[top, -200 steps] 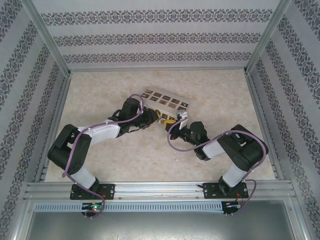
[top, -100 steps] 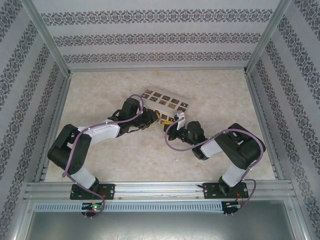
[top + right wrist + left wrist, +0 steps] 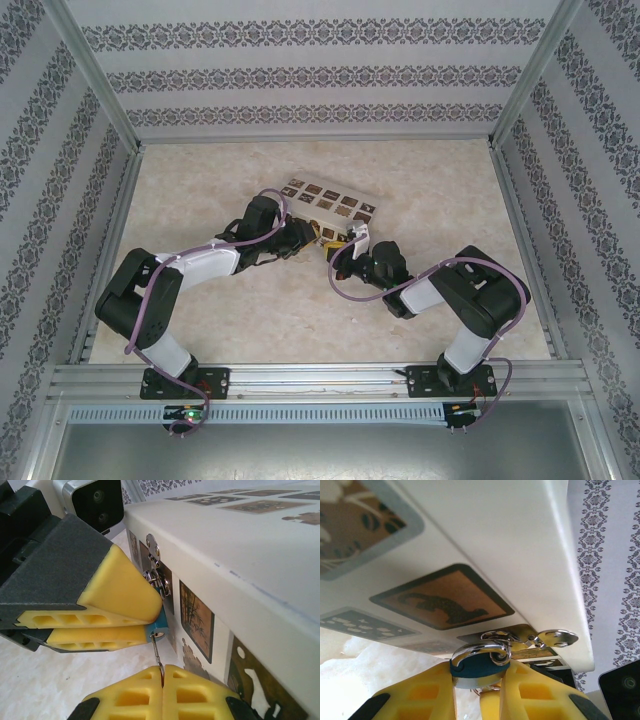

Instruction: Unlock a padlock with a key

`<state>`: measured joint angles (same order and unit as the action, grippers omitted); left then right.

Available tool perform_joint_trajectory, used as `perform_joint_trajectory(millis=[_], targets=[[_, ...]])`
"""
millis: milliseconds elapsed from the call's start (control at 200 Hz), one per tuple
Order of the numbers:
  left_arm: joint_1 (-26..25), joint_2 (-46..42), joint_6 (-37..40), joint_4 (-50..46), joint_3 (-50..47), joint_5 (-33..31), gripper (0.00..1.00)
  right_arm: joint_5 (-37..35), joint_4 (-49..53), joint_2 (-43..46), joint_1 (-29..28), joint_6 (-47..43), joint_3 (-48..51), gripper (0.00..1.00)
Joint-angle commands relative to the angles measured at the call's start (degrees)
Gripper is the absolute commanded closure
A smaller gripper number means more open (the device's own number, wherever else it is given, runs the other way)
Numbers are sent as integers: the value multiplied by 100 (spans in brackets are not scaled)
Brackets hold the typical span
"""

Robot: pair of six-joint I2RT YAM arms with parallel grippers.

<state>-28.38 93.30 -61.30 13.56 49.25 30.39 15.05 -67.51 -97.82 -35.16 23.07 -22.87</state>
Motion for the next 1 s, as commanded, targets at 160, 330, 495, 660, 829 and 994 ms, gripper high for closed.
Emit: perform_joint_trajectory(millis=[160,330,495,660,829,994], targets=[[32,-5,121,112,191,248,78,-464,282,-62,13,-133,-83,100],[32,24,111,127,213,285,78,-415,292,-95,15,-162,-133,100],[34,39,100,138,208,301,78,-432,299,-114,19,-137,-183,100],[34,31,83,164,190,301,78,-541,431,-108,19,-122,-229,100],[33,46,74,177,189,283,78,-653,695,-40,18,-159,-248,100],[34,74,74,182,207,293,78,-575,712,-52,18,-149,-268,100]])
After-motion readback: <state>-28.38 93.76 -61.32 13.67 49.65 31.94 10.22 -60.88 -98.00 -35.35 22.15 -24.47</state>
